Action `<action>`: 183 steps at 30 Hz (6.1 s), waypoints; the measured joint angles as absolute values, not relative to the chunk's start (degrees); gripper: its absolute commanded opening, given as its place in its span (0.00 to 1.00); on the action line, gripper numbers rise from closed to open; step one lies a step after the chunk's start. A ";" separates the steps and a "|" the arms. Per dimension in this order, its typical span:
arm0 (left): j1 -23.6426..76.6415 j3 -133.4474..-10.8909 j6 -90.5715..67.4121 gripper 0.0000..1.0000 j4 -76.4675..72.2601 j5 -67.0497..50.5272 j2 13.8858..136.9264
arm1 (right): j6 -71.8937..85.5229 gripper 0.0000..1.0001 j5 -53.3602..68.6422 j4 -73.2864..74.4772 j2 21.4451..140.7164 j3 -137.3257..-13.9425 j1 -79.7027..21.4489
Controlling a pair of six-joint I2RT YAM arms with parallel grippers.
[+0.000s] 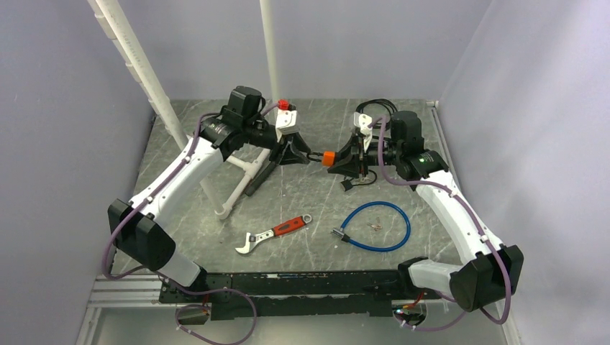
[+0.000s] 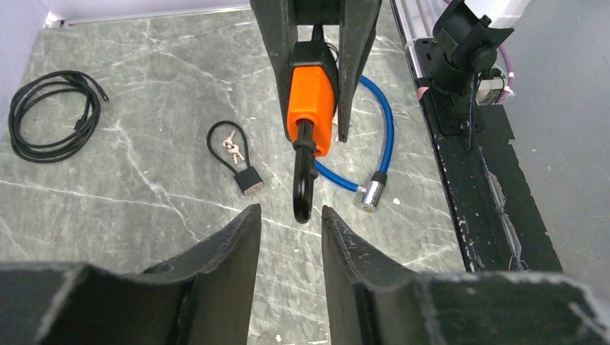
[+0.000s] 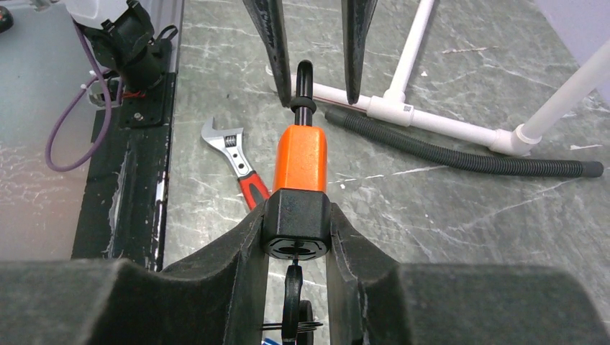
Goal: Lock with the key
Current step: Lock the lock.
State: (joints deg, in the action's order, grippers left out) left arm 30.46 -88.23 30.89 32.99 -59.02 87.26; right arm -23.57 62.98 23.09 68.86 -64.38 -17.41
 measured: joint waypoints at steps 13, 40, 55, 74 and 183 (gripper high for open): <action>30.46 -88.38 29.04 0.20 32.21 -59.75 89.86 | -25.96 0.00 63.11 24.14 70.00 -65.43 -16.91; 31.09 -91.00 29.98 0.00 34.00 -60.60 91.35 | -28.51 0.00 63.44 26.89 71.94 -67.26 -16.23; 30.89 -94.87 22.70 0.00 32.82 -63.29 97.08 | -29.15 0.00 63.20 26.00 74.59 -68.47 -15.79; 30.83 -95.18 19.16 0.00 30.70 -62.04 98.52 | -28.38 0.00 62.19 25.17 76.18 -68.97 -15.86; 31.33 -93.56 18.57 0.00 32.40 -62.17 97.36 | -43.88 0.26 70.72 53.95 79.57 -76.84 -7.46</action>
State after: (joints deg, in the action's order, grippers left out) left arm 31.33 -93.56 18.57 32.40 -62.17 97.36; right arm -43.88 70.72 53.95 79.57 -76.84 -7.46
